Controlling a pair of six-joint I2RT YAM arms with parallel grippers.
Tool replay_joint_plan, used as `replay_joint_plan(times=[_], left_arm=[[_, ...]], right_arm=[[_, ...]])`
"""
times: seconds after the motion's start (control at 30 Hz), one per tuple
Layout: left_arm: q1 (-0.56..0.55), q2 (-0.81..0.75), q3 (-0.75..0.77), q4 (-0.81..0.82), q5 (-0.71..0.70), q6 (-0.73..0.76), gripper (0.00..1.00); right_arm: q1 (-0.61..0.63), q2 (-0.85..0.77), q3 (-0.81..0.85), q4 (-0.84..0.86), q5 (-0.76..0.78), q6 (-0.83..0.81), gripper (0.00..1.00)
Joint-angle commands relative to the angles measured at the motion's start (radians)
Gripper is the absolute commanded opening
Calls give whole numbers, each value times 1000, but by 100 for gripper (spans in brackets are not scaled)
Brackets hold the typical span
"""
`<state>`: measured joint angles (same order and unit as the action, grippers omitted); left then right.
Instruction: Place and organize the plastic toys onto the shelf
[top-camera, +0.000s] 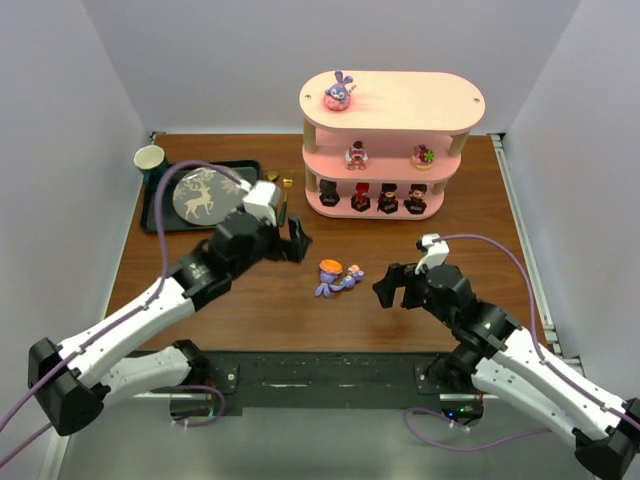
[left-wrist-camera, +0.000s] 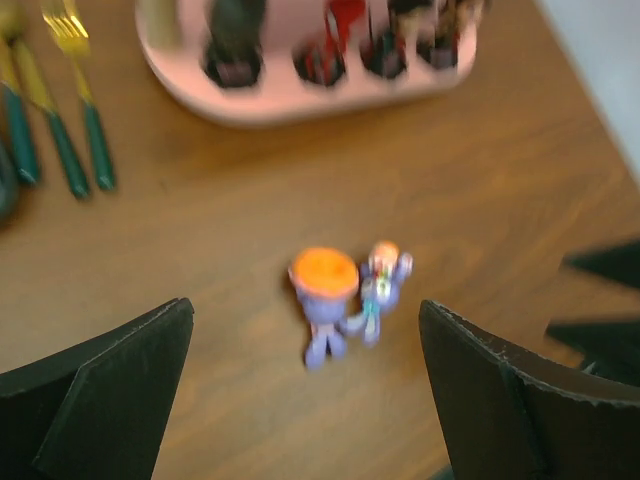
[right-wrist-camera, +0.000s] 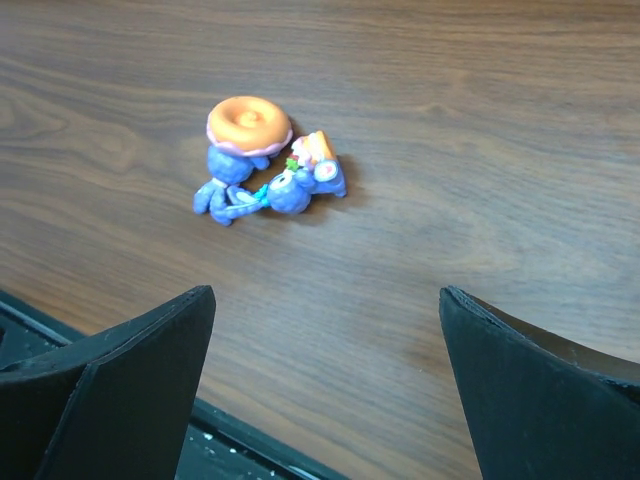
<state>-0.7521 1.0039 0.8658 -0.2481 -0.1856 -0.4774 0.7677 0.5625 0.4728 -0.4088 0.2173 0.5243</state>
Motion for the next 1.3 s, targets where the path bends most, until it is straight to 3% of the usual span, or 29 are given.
replay_joint_plan(times=[0.0,0.33,0.53,0.7,0.8,0.97,1.13,1.27], left_arm=[[-148,-1,-151,176,-1,-29,100],[-207,128,-300,372,-14,0,94],[-208,245,-248,354,-121,-55,89],[-208,330,-234,446,-172,-66,89],[-207,363,-225,513,-161,77,83],[-205,380,-217,596,-51,390,84],[-205,473,-94,482,-14,601,88],[-207,551,13,365,-8,652,85]], right_arm=[[4,10,-8,19,-59,-29,96],[4,158,-6,87,-82,-49,94],[4,175,-48,133,-84,-14,94],[4,163,-69,139,-93,-13,94],[4,145,-76,134,-111,-29,94],[5,122,-76,120,-130,-41,94],[4,112,-88,116,-127,-44,94],[4,105,-92,108,-128,-40,94]])
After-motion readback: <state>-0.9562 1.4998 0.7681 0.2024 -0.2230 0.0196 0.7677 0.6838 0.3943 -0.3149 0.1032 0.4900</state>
